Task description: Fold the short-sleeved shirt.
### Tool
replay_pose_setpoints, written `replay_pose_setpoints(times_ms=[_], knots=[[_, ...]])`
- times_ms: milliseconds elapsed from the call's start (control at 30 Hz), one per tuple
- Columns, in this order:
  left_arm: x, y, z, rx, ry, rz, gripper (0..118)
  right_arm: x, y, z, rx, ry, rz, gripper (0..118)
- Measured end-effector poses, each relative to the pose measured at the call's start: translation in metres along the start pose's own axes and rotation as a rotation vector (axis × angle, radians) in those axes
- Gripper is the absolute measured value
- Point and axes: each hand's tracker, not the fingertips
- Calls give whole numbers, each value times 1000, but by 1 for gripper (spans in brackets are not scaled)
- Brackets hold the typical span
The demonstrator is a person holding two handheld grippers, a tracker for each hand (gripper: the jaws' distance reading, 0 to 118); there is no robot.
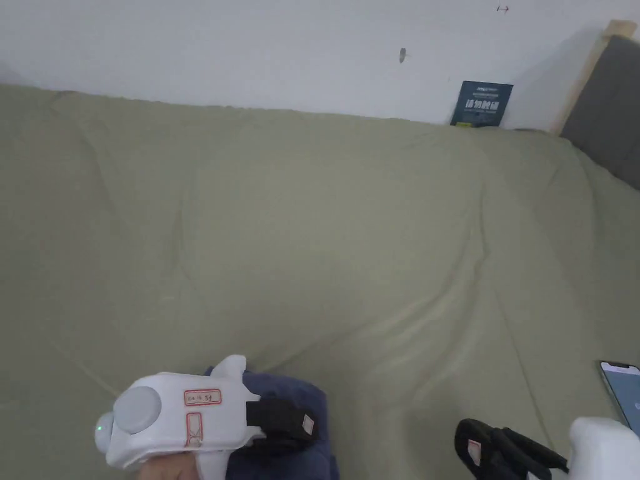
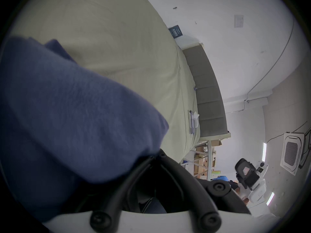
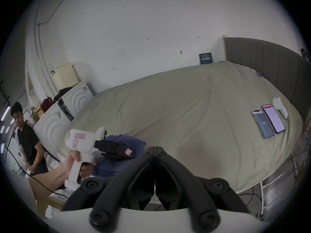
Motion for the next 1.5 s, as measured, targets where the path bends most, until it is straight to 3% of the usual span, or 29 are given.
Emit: replay_pose_setpoints(times_ms=[33,133,200,267,367,433,533,633,733,767,800,833,867,900,1000,1133,1167,1200,1233,1267,1333,1400,1500], knots=[[9,0,14,3,68,-51,0,-6,5,-8,-20,41,6,0],[28,6,57,37,67,-66,0,-24,19,-44,-97,163,52,0],[36,11,94,80,137,-128,0,-32,24,-80,-199,284,19,0],[32,9,128,122,192,-159,0,-32,18,-129,-302,471,-130,0],[9,6,155,129,231,-113,0,-27,-5,-187,-423,637,-251,0],[-9,4,162,122,282,-92,0,-20,-19,-211,-490,684,-259,0],[-32,5,164,120,272,-63,0,8,-49,-232,-572,664,-321,0],[-44,3,167,114,243,-60,0,37,-65,-234,-556,789,-556,0],[-57,3,165,54,147,-53,0,35,-64,-233,-540,773,-502,0],[-61,3,162,32,108,-41,13,30,-63,-231,-540,770,-498,0],[-63,3,159,13,92,-40,49,30,-62,-232,-539,769,-498,0],[-69,2,155,0,57,-30,99,30,-61,-233,-538,770,-498,0],[-74,3,143,-31,35,-19,118,30,-61,-233,-540,767,-502,0],[-77,5,140,59,2,-37,116,30,-61,-234,-541,769,-509,0],[-94,10,107,-56,-51,22,116,31,-62,-235,-542,776,-516,0],[-90,18,78,-12,-149,-12,115,34,-65,-236,-530,779,-557,0],[-88,19,74,-29,-142,-20,109,33,-64,-234,-525,774,-553,0],[-86,17,74,-40,-139,-57,91,32,-64,-234,-524,772,-549,0],[-86,16,75,-29,-132,-91,52,31,-62,-233,-523,766,-540,0],[-87,19,76,-34,-99,-81,27,30,-59,-231,-522,755,-531,0],[-93,17,79,-28,-9,-81,26,29,-51,-226,-502,726,-486,0],[-96,20,83,-32,-84,-24,26,23,-40,-218,-490,667,-419,0],[-84,22,104,-11,-51,-63,27,12,-20,-196,-441,578,-283,0]])
